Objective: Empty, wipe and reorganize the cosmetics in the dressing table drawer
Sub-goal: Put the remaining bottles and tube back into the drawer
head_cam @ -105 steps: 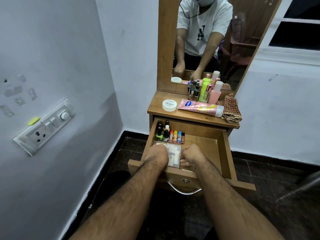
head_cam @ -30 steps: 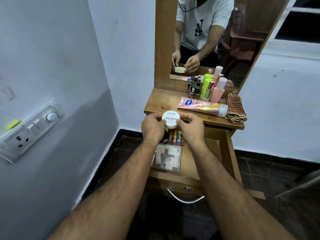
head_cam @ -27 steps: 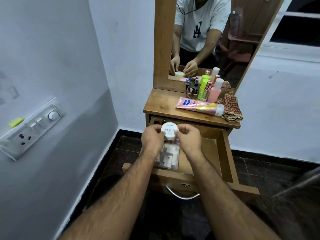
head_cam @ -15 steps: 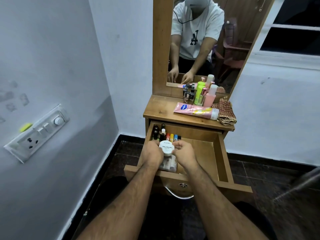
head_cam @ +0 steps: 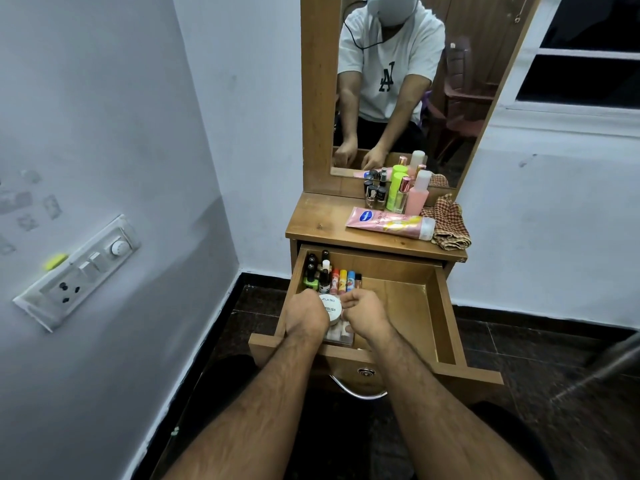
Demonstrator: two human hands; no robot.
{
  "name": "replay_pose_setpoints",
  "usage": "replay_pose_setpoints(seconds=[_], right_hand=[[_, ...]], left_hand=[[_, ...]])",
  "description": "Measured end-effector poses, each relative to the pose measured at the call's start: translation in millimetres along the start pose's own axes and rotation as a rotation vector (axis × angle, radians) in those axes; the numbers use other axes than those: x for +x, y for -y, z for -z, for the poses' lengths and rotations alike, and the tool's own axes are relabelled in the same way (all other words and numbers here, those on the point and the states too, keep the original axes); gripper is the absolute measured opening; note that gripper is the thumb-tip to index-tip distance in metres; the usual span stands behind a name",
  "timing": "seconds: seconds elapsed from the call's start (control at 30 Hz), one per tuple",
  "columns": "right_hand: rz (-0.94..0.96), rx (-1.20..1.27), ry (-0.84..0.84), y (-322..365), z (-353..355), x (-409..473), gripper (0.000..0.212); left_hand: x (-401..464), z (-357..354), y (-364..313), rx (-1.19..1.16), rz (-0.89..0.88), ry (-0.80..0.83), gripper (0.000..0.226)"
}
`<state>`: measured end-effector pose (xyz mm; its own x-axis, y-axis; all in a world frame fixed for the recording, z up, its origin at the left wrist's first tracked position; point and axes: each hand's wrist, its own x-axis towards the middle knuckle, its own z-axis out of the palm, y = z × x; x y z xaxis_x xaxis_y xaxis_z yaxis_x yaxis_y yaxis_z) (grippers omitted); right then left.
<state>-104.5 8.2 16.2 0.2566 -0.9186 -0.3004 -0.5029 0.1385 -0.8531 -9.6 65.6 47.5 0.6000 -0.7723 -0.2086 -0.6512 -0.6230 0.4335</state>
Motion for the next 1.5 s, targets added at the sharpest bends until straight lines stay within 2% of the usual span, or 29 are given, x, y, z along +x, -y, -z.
replay_pose_setpoints(seconds=[0.17,0.37,0.53,0.77,1.03,1.27,1.4,1.5], right_hand=[[0.006,-0.021,0.005,0,0,-1,0.025],[-0.004,-0.077,-0.022,2,0,-1,0.034],[0.024,-0.124,-0.125,5,4,-1,0.019],[0.153,-0.09,-0.313,15,14,-12,0.017],[0.27,-0.014,-0.362,41,52,11,0.018],[0.397,-0.186,-0.431,102,107,64,0.026],[0.371,-0.264,-0.481,123,113,100,0.033],[0.302,-0.448,-0.538,133,110,118,0.028]], left_hand=[[0,0,0,0.041,0.001,0.005,0.043],[0,0,0,0.086,-0.042,0.002,0.038],[-2,2,-2,0.063,-0.132,-0.063,0.027],[2,2,-4,-0.273,-0.256,-0.189,0.029],[44,22,-32,-0.563,-0.281,-0.212,0.027],[104,52,-96,-0.54,-0.38,-0.239,0.034],[138,50,-126,-0.544,-0.391,-0.204,0.035],[159,45,-141,-0.466,-0.376,-0.186,0.034]])
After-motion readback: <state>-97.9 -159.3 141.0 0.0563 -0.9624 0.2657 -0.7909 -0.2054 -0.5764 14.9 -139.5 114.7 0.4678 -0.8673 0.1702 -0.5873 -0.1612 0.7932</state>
